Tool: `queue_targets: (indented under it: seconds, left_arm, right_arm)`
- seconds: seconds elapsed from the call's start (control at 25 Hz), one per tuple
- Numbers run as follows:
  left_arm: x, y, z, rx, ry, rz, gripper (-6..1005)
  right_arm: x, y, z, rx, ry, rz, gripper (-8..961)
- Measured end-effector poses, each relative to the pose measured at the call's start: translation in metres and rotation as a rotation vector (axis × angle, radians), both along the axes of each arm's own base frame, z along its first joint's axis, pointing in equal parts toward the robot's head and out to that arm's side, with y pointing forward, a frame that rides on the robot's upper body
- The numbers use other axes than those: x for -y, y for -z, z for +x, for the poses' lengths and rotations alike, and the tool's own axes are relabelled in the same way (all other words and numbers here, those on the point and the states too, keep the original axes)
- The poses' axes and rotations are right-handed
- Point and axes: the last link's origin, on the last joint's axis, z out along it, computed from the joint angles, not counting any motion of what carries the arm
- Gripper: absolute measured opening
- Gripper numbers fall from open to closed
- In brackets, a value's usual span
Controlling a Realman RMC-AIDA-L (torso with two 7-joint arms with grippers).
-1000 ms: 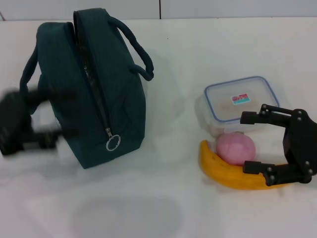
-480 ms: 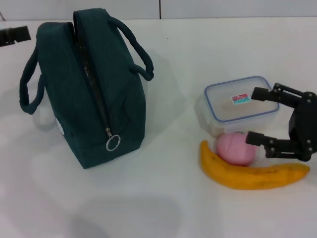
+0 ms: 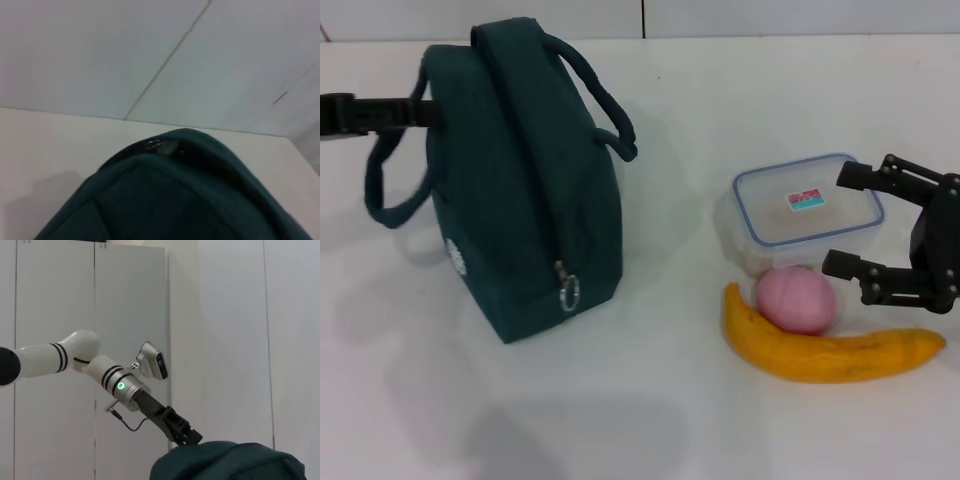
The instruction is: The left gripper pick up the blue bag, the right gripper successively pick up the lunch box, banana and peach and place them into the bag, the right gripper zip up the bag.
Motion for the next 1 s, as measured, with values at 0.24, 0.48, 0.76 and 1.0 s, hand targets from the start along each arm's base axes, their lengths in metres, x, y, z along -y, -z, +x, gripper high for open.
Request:
queue_targets:
  seconds: [0.24, 0.48, 0.76, 1.0]
  left_arm:
    - [-0.003, 0.004, 0.009, 0.034, -0.01, -0.009, 884]
    - [-0.004, 0.004, 0.014, 0.051, -0.014, -0.023, 885]
    - [-0.004, 0.017, 0.017, -0.002, 0.0, -0.088, 884]
    - [-0.009, 0.027, 0.01, -0.07, -0.034, -0.097, 829]
  right_arm:
    - [0.0, 0.0, 0.002, 0.004, 0.002, 0.011, 870]
    - [-0.001, 0.001, 0.005, 0.012, 0.019, 0.02, 870]
    - [-0.002, 0.002, 0.005, 0.018, 0.018, 0.031, 870]
    - [-0.004, 0.002, 0.003, 0.02, 0.017, 0.033, 870]
